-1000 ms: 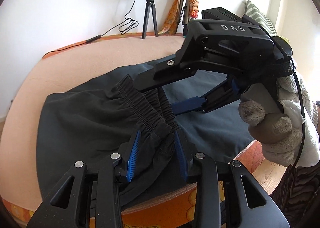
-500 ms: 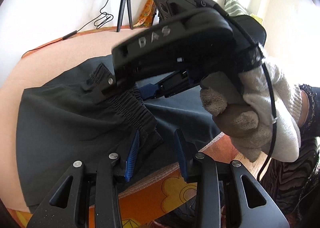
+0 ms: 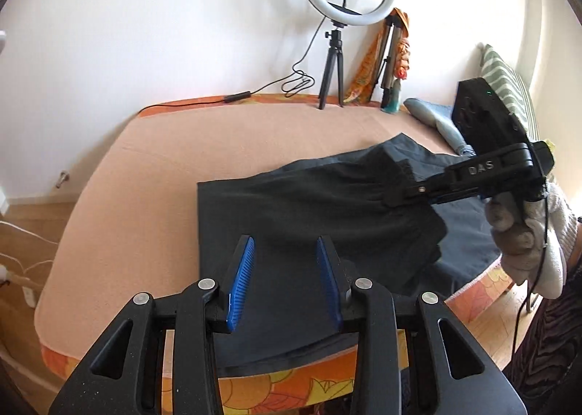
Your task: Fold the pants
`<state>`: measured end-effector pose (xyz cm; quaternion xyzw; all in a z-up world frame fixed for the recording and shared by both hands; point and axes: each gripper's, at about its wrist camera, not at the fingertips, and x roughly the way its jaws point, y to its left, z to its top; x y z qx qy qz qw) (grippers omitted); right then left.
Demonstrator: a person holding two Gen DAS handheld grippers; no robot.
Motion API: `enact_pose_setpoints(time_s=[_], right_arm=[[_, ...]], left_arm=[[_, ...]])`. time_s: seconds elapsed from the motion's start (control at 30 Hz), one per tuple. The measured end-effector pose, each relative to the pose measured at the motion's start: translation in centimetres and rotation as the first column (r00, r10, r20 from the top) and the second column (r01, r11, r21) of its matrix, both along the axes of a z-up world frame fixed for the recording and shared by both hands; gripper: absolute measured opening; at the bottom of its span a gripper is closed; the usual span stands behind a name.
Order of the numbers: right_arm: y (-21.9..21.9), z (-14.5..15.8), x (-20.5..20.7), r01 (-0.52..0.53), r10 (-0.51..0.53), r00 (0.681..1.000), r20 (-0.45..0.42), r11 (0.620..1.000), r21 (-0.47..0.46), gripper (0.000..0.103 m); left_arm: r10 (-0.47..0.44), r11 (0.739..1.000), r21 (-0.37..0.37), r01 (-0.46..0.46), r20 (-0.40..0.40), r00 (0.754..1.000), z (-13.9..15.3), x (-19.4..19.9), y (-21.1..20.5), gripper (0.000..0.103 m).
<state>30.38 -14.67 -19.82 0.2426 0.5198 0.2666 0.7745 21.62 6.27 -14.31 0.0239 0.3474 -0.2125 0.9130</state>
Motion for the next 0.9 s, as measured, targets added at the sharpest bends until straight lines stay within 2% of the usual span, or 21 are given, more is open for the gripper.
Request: enact_pose_setpoints(time_s=[0.07,0.27,0.43,0.83,0.9], right_arm=[[-1.5,0.8,-0.5,0.008,-0.008,1.0,0.015,1.0,-0.006,0.019],[-7.0,2.9,-2.1,0.084,-0.082,0.996,0.04,0.996,-0.039,0.019],[-10.8,4.2,-3.3,0.154,-0.151,0.987,0.052,0.987,-0.051,0.019],[-17.8,5.0,-6.1,0.275,-0.273,0.961,0.041,0.96,-0.055,0.019],[-19.4,5.1,-6.5,0.305,-0.303,0.952,0.037,0.951,-0.05,0.019]], left_arm=[[0.006,1.0,-0.019,-0.007,-0.021,1.0,-0.3,0.6,0.1,0.036],[-0.021,0.999,-0.026,0.02,-0.069,0.997,-1.2,1.7,-2.0,0.035],[-0.063,0.998,-0.022,0.061,-0.069,0.996,-0.9,1.2,-4.0,0.035],[-0.114,0.993,-0.024,0.112,-0.116,0.987,-1.8,1.6,-7.0,0.039],[-0.123,0.992,-0.018,0.122,-0.12,0.985,-1.9,1.6,-7.6,0.043]])
